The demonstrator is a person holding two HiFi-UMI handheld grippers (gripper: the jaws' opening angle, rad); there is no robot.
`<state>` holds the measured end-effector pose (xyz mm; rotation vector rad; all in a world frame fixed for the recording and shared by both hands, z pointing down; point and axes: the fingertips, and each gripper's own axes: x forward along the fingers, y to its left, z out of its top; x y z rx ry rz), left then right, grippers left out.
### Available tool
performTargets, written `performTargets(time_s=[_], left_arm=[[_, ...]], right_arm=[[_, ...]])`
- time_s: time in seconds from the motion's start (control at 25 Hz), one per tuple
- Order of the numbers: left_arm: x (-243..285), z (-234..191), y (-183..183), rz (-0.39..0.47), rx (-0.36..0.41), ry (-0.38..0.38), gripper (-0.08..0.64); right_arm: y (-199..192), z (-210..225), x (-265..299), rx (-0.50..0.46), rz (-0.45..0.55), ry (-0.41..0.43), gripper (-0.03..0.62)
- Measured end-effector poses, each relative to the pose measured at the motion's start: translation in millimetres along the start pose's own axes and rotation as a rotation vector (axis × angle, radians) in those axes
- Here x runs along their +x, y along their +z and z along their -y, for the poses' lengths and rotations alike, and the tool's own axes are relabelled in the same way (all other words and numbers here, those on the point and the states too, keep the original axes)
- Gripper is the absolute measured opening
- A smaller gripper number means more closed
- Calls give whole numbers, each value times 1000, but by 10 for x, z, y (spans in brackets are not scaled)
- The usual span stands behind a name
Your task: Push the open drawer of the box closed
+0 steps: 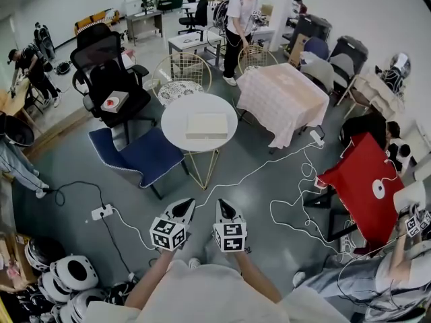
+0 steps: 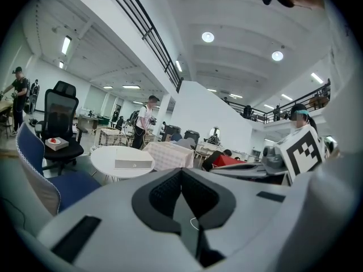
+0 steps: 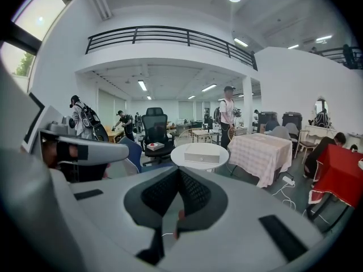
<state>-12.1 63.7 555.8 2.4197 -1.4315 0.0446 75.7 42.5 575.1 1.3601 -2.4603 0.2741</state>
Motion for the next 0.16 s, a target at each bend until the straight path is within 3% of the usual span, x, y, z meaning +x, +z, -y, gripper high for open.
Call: performTargets(time_s=[0.16], left_arm=[[1, -43, -14, -3, -13, 4, 12]], right_arm=[[-18, -25, 25, -8, -7, 3, 15]])
